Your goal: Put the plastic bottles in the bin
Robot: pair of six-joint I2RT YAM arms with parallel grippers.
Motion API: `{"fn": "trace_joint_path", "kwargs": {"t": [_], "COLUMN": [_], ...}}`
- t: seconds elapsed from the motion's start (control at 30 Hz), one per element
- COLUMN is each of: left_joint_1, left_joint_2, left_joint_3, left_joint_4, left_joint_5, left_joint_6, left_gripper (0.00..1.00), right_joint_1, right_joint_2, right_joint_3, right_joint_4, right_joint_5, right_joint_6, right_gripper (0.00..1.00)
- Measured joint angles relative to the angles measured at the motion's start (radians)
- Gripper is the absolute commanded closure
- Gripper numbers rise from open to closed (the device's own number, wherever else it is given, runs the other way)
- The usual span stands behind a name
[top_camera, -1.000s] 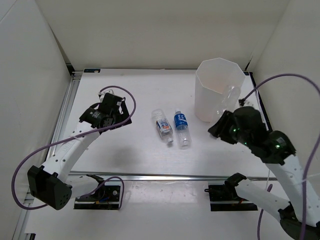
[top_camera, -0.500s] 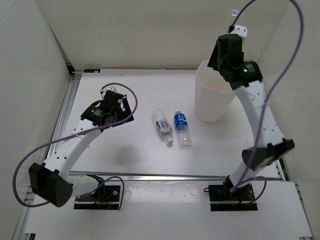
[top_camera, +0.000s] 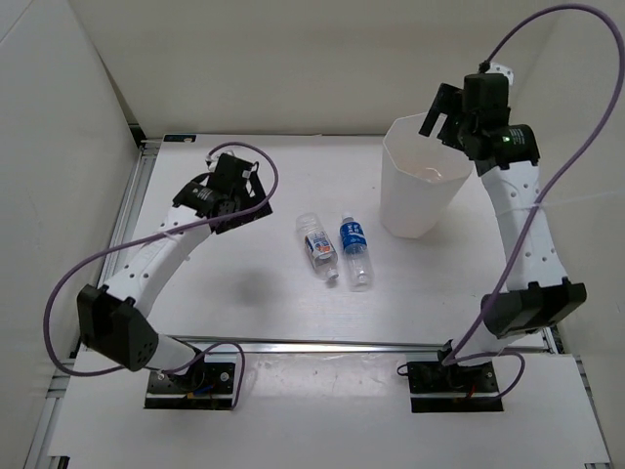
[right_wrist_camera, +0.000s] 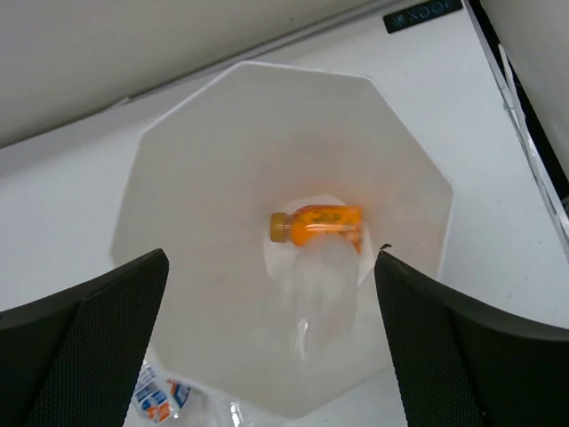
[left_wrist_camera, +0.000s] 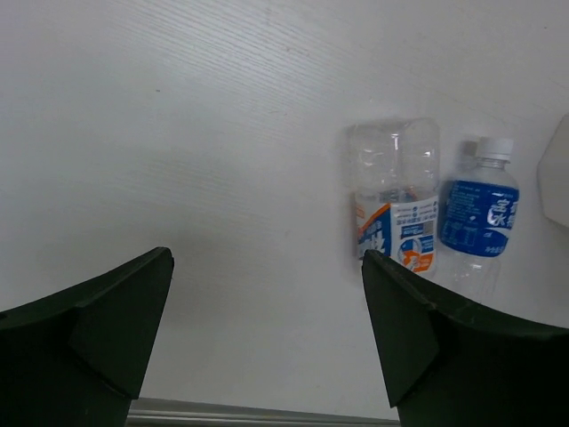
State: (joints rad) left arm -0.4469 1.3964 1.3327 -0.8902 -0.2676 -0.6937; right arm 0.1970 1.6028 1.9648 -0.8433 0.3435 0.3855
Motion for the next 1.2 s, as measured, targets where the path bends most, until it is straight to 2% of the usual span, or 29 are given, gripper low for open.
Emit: {"fn": "trace_joint_path", "kwargs": {"t": [0.13, 0.3, 0.43, 0.9, 1.2], "left_joint_1": [0.012, 0.016, 0.002, -0.084, -0.085], "left_joint_2": [0.109, 0.364, 0.526, 0.686, 0.799], "left_joint_3": [0.06, 0.251, 0.357, 0.484, 0.487], "left_joint_4": [0.017, 0.032, 0.026, -0.005, -0.018], "left_joint_5": [0.119, 0.323, 0.387, 0.414, 0.426], "left_joint_6": [-0.013, -0.008, -0.011, -0.043, -0.052], "left_gripper": [0.0, 0.0, 0.0, 0.0, 0.0], "right_joint_1": [0.006, 0.006, 0.005, -0.006, -0.019], "right_joint_2": [-0.077, -0.148, -0.195, -0.238, -0.259], "right_joint_3": [0.013, 0.029, 0.006, -0.053, -0.064], "right_joint_4": [-0.008, -0.038, -0.063, -0.137, -0.153], "right_joint_5": [-0.049, -0.11, -0.145, -0.183, -0.187], "right_joint_6": [0.008, 0.021, 0.026, 0.026, 0.026], "right_gripper": [0.0, 0.0, 0.0, 0.0, 0.0]}}
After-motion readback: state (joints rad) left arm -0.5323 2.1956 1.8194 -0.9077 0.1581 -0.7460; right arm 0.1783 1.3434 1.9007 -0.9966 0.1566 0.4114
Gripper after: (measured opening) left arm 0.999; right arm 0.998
